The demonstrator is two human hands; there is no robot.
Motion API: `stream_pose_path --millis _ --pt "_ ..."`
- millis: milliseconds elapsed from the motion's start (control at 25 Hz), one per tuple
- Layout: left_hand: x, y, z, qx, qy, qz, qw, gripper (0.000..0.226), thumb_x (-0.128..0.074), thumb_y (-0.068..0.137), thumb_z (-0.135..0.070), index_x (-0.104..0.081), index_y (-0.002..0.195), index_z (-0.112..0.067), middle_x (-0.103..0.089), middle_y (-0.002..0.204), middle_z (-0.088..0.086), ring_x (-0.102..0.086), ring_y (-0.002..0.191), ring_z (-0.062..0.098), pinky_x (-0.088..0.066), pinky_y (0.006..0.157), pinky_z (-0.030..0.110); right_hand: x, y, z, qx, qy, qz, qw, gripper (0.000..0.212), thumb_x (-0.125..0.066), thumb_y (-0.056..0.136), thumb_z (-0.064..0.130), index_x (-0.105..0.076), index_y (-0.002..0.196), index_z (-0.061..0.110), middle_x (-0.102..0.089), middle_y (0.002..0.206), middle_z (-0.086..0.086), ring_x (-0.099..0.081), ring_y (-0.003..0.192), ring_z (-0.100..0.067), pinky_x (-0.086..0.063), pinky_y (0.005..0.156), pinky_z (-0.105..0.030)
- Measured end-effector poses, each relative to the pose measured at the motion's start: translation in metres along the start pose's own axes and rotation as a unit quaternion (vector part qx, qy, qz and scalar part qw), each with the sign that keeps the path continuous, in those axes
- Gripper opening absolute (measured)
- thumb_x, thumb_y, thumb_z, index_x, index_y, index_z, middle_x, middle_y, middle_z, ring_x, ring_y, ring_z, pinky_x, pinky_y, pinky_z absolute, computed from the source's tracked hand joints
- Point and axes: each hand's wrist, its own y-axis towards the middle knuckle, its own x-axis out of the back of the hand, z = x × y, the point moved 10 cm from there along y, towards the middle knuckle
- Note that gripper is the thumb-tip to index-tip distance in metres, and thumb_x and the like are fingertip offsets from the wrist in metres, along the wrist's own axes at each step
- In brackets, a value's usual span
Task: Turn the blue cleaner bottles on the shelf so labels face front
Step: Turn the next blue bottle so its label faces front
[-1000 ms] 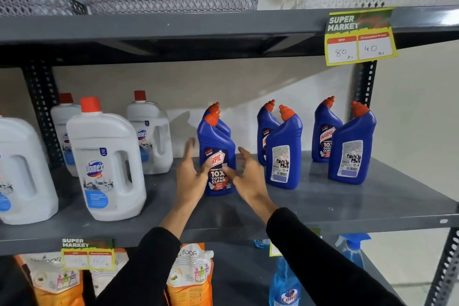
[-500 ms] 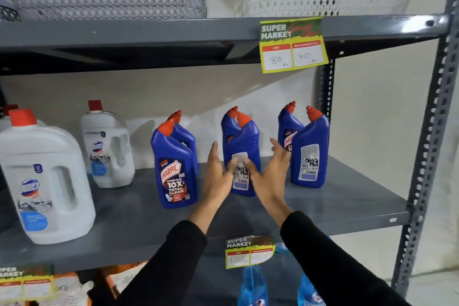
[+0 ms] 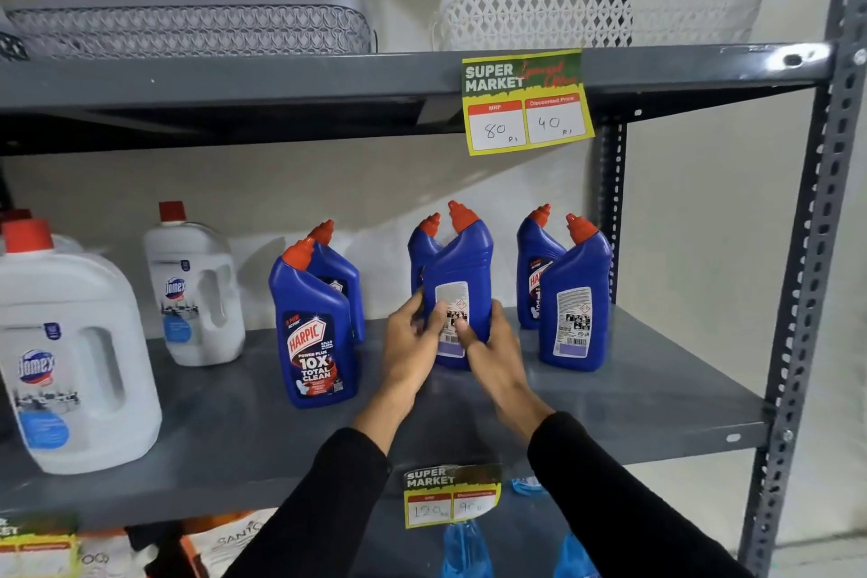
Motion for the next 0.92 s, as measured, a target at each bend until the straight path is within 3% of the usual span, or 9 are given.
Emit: stream_pose_path --millis 160,280,360,520,640,760,840,920 --pt "-0.023 -0.008 -0.032 -0.075 0.058 -0.021 0.995 0.061 -0.062 0.088 -0.043 -0.044 0.143 -0.023 -0.067 0.123 0.001 -0.068 0.109 0.011 -0.057 0.094 0.034 0.009 0.001 0.025 0.039 0.078 -0.018 0.996 0.035 -0.060 0.093 0.014 -0.052 0.126 0.020 -0.069 0.113 0.000 -0.070 0.100 -0.013 -0.061 0.076 -0.025" --pt "-0.038 -0.012 -0.042 -0.076 0.083 -0.019 0.994 0.071 -0.063 0.077 -0.061 -0.045 0.137 -0.028 -0.066 0.124 -0.004 -0.065 0.112 0.010 -0.055 0.096 0.034 0.009 0.000 0.035 0.082 0.026 -0.047 0.995 0.033 -0.061 0.090 0.036 -0.053 0.122 0.030 -0.067 0.108 0.000 -0.068 0.101 -0.018 -0.061 0.080 -0.040" --pt "-0.042 -0.012 -0.047 -0.049 0.058 0.008 0.997 0.063 -0.067 0.077 -0.058 -0.050 0.130 -0.028 -0.071 0.112 -0.004 -0.070 0.101 0.009 -0.057 0.091 0.032 0.005 -0.004 0.041 0.100 -0.054 -0.051 0.992 0.036 -0.055 0.089 0.049 -0.052 0.122 0.035 -0.061 0.103 0.000 -0.063 0.102 -0.022 -0.058 0.080 -0.047" --pt "-0.035 -0.007 -0.049 -0.030 -0.012 0.028 0.999 0.042 -0.064 0.087 -0.043 -0.053 0.124 -0.026 -0.072 0.105 0.004 -0.072 0.094 0.013 -0.058 0.085 0.030 -0.011 -0.021 0.051 0.129 -0.153 0.020 0.980 0.040 -0.048 0.094 0.030 -0.047 0.134 0.027 -0.044 0.107 -0.003 -0.042 0.107 -0.022 -0.050 0.085 -0.039" --pt "-0.028 -0.004 -0.045 -0.022 0.009 0.027 0.999 0.040 -0.056 0.092 -0.045 -0.051 0.128 -0.028 -0.070 0.107 0.002 -0.071 0.098 0.015 -0.058 0.091 0.040 -0.013 -0.030 0.049 0.123 -0.079 0.079 0.986 0.054 -0.045 0.098 0.017 -0.034 0.149 0.033 -0.041 0.111 -0.003 -0.044 0.112 -0.021 -0.052 0.091 -0.028" --pt "-0.026 -0.008 -0.046 -0.020 0.009 0.045 0.999 0.039 -0.051 0.096 -0.042 -0.048 0.132 -0.029 -0.068 0.115 -0.001 -0.068 0.104 0.014 -0.055 0.095 0.039 0.006 -0.018 0.038 0.062 0.026 0.053 0.996 0.048 -0.047 0.102 0.027 -0.036 0.148 0.033 -0.046 0.128 -0.005 -0.052 0.120 -0.018 -0.051 0.086 -0.016" --pt "-0.027 -0.015 -0.047 -0.020 -0.006 0.069 0.997 0.039 -0.048 0.098 -0.040 -0.047 0.135 -0.029 -0.067 0.120 0.000 -0.068 0.107 0.014 -0.056 0.094 0.036 0.008 -0.013 0.034 0.009 0.086 0.069 0.994 0.048 -0.052 0.099 0.034 -0.037 0.144 0.036 -0.053 0.135 0.000 -0.057 0.121 -0.015 -0.051 0.089 -0.022" --pt "-0.030 -0.022 -0.049 -0.031 -0.005 0.097 0.995 0.035 -0.045 0.100 -0.036 -0.047 0.134 -0.028 -0.066 0.122 0.001 -0.067 0.109 0.013 -0.057 0.091 0.031 0.003 -0.011 0.032 -0.025 0.138 0.094 0.986 0.046 -0.057 0.097 0.029 -0.042 0.140 0.030 -0.064 0.128 0.001 -0.066 0.112 -0.014 -0.054 0.088 -0.029"
